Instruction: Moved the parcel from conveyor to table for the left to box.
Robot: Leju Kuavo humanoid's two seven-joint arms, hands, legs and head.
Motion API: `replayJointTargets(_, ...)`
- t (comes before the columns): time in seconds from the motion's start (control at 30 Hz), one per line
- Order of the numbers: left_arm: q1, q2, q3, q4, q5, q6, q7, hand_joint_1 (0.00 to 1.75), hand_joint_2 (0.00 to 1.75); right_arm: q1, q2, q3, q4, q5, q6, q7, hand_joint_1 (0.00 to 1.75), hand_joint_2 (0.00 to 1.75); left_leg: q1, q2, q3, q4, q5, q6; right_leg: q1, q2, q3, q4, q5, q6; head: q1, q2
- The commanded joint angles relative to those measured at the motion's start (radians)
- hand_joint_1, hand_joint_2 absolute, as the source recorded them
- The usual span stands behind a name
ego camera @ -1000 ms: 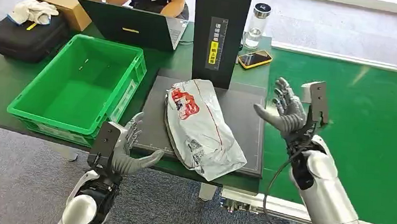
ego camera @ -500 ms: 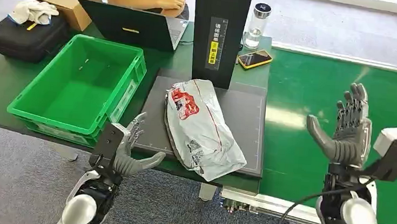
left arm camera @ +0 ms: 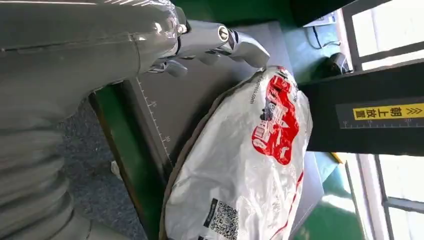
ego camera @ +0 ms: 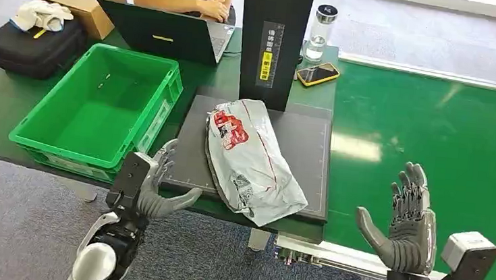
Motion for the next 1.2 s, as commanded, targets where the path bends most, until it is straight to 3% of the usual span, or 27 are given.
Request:
replayJointTargets(0.03,-0.014,-0.024,0.008,0.019,-0.036,-0.024,0.029,0.00,1.75,0.011,0.063,-0.059,-0.025,0.059,0.010,0.014,0.00,1.75,0.000,0.000,0.002,-0.001,0.000,-0.001,0.000,0.001,0.001,-0.001,0.000,-0.001,0.000,0.000)
replayJointTargets(0.27,-0.051,-0.041,-0.033,0.101,-0.058,-0.047,0.032,0.00,1.75,0.040,0.068,-0.107,0.017,0.062,-0.033,0.026,0.00,1.75,0.000,-0.003,0.003,-0.002,0.001,0.000,0.000,-0.003,0.003,-0.002,0.000,-0.001,0.000,0.000)
replayJointTargets(0.33,-0.069,-0.040,-0.050,0.125,-0.061,-0.052,0.029,0.00,1.75,0.045,0.115,-0.149,0.040,0.064,-0.057,0.094,0.00,1.75,0.000,-0.002,0.003,-0.002,0.001,0.000,0.000,-0.002,0.003,-0.003,0.000,-0.001,0.000,0.000)
replayJointTargets(0.5,-0.087,-0.040,-0.069,0.135,-0.058,-0.050,0.030,0.00,1.75,0.019,0.153,-0.211,0.150,0.065,-0.049,0.148,0.00,1.75,0.000,-0.001,0.003,-0.002,0.001,0.000,0.000,-0.001,0.003,-0.003,0.000,-0.001,0.000,0.000)
replayJointTargets(0.67,-0.109,-0.043,-0.102,0.161,-0.068,-0.051,0.031,0.00,1.75,-0.002,0.167,-0.270,0.204,0.033,-0.015,0.133,0.00,1.75,0.000,-0.001,0.003,-0.003,0.001,0.000,0.001,-0.001,0.004,-0.003,0.001,-0.001,0.000,0.000)
replayJointTargets(1.2,-0.228,-0.079,-0.240,0.383,-0.132,-0.037,0.014,0.00,1.75,-0.052,0.170,-0.262,0.208,0.046,-0.006,0.132,0.00,1.75,0.000,0.001,0.003,-0.002,0.000,0.000,0.000,0.001,0.002,-0.002,0.001,-0.001,0.000,0.000)
